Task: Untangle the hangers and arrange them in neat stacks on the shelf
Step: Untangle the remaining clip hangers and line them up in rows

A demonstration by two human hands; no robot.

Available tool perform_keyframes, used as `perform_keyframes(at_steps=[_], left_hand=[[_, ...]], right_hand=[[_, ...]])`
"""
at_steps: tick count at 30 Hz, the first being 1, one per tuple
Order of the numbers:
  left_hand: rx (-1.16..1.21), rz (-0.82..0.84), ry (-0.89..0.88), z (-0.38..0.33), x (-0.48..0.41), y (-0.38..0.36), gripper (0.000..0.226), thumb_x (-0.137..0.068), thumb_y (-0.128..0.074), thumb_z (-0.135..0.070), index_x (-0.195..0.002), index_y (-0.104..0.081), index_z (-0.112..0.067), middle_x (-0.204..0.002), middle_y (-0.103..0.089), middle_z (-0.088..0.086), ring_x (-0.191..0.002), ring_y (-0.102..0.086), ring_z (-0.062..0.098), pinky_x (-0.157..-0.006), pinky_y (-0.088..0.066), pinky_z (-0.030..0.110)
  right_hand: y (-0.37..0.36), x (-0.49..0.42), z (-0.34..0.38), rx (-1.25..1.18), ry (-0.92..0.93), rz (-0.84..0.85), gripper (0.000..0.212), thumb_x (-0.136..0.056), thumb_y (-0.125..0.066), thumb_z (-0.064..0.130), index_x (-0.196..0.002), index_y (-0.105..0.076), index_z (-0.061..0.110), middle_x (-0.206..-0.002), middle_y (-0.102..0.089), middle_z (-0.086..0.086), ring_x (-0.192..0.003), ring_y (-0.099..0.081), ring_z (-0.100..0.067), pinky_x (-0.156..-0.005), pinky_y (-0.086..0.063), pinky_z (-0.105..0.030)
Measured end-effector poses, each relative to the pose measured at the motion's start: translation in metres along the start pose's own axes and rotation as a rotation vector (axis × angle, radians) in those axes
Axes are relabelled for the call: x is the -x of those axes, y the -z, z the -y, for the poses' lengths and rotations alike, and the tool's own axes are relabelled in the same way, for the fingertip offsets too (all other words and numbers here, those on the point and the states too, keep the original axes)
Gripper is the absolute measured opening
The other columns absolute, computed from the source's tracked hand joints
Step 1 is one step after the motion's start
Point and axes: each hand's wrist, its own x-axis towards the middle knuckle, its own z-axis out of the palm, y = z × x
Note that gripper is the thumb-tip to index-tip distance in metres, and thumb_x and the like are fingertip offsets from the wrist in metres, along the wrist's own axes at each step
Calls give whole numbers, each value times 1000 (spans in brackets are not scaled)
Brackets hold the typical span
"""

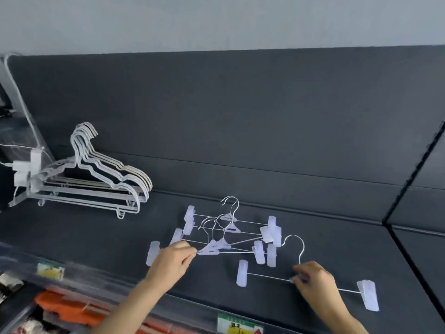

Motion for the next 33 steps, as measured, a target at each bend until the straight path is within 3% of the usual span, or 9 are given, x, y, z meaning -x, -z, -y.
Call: perform_keyframes(at_steps=[3,7,12,14,16,20,29,31,33], left_hand=[[60,26,-10,8,-5,-6,29,-83,-44,-35,-72,-65,-19,-68,-60,-8,-60,-53,3,-58,-47,24],[66,126,9,2,-13,0,5,-82,-63,-21,-83,-68,-18,-72,-52,-18,-58,-43,-7,-60,-41,17],[92,257,128,0,-15,4,17,-85,-58,-34,-92,-67,-21,-78,-60,-13,-72,-55,5,-69,-45,24],[126,306,196,1,-16,3,20,-88,-54,-33,-91,-69,-21,-81,-66,-10,-76,-61,10,-74,-49,29],[141,329,244,3,-18,2,20,-90,-52,-29,-93,-70,-22,-86,-69,-10,-82,-64,11,-78,-52,32],[102,342,257,-2,-21,3,19,-89,-54,-23,-96,-71,-20,-93,-70,-8,-91,-64,13,-83,-51,32],[89,391,304,-21,-30,3,19,-87,-56,-31,-92,-71,-20,-89,-71,1,-82,-64,19,-70,-49,34],[124,377,318,-24,-31,2,18,-87,-57,-28,-90,-72,-18,-88,-71,2,-81,-64,19,-66,-47,32],[185,330,332,-25,-32,3,16,-86,-59,-25,-86,-72,-15,-83,-70,3,-80,-64,21,-64,-46,31]], right_hand=[[0,4,5,67,-49,20,16,-78,-66,7,-93,-71,10,-81,-55,6,-74,-57,-2,-70,-40,-7],[3,6,16,212,-84,-57,20,-76,-66,5,-93,-72,14,-93,-61,-2,-94,-57,-28,-79,-46,-35],[4,-4,74,225,213,-341,21,-69,-66,-5,-80,-73,10,-82,-66,-5,-70,-57,-26,-64,-42,-30],[-10,-9,108,244,403,-277,15,-69,-61,8,-76,-73,15,-74,-66,2,-64,-60,-20,-60,-44,-26],[-32,-13,131,339,514,-91,17,-73,-53,22,-73,-70,18,-71,-65,2,-67,-63,-21,-61,-51,-30],[-66,-19,145,611,337,318,36,-89,-46,37,-114,-56,11,-114,-55,-11,-110,-49,-28,-96,-34,-37],[-78,-14,130,566,372,266,43,-86,-56,34,-124,-46,14,-118,-59,-7,-111,-52,-26,-99,-33,-33],[-77,-10,129,532,416,235,39,-81,-63,30,-117,-55,17,-107,-66,-5,-101,-59,-24,-94,-39,-32],[-71,-10,128,457,455,175,41,-54,-83,33,-92,-67,27,-76,-69,7,-71,-65,-12,-71,-51,-24]])
